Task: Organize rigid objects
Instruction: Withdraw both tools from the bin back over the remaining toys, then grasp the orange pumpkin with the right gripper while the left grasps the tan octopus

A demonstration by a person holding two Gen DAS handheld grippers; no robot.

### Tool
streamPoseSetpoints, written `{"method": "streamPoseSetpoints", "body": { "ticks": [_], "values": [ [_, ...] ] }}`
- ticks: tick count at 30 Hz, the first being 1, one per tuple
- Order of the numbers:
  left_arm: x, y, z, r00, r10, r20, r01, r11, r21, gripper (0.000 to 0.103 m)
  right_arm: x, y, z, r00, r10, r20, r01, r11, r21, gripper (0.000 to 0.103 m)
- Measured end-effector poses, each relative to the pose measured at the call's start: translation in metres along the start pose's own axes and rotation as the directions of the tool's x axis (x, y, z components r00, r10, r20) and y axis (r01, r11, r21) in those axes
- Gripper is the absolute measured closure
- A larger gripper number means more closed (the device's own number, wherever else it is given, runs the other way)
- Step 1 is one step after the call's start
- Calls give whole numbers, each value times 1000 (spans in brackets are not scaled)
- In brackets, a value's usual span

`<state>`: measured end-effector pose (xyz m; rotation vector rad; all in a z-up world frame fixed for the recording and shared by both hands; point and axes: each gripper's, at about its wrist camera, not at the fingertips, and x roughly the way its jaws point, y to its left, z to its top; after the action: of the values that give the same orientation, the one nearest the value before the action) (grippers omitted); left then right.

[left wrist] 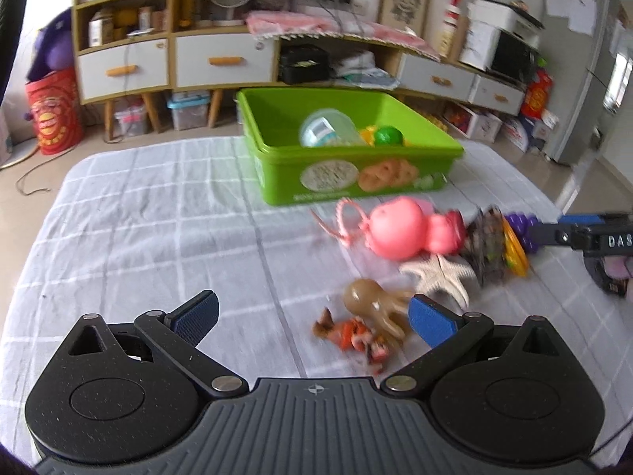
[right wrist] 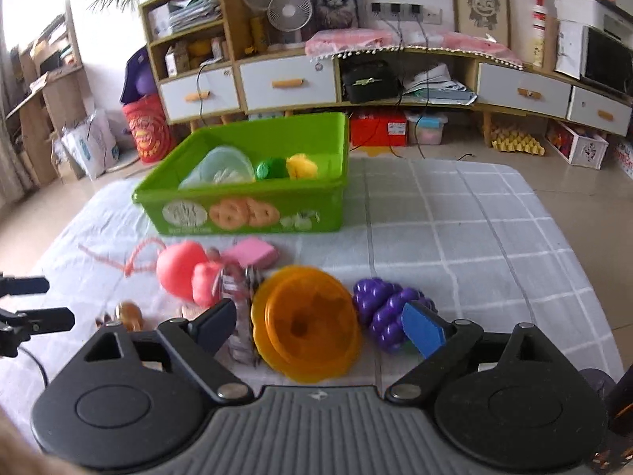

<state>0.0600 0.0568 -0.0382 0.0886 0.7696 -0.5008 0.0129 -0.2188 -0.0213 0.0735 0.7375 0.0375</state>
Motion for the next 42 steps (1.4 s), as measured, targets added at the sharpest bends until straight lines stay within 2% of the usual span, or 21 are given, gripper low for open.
{"method": "streamPoseSetpoints", "body": {
  "ticks": [6,13,20,24,31,37,39,42],
  "values": [
    [13,-9,-14,998,-33,-51,36,998,60,2,-1,-3,-8,999,26,-20,-26,1000,1,34],
    [20,-21,-15,995,-93,-30,97,987,131,2,8,-6,-13,998,33,-55,-32,999,9,34],
    [29,-32,-6,991,-134,-24,136,978,157,6,20,-17,-15,990,95,-102,-83,990,114,34],
    [39,-33,-1,988,-144,-51,150,978,147,18,29,-22,-14,982,140,-126,-117,978,174,34],
    [49,-33,4,988,-136,-71,145,981,129,28,46,-20,-12,976,159,-149,-136,979,153,34],
    [52,-32,6,988,-126,-84,135,984,120,36,53,-21,-10,975,176,-135,-159,979,127,34],
    [53,-31,6,988,-127,-86,136,985,109,37,54,-22,-9,974,185,-129,-168,977,129,36],
    [52,-30,7,988,-128,-85,136,986,98,38,53,-21,-8,974,189,-122,-174,976,129,47]
  ]
}}
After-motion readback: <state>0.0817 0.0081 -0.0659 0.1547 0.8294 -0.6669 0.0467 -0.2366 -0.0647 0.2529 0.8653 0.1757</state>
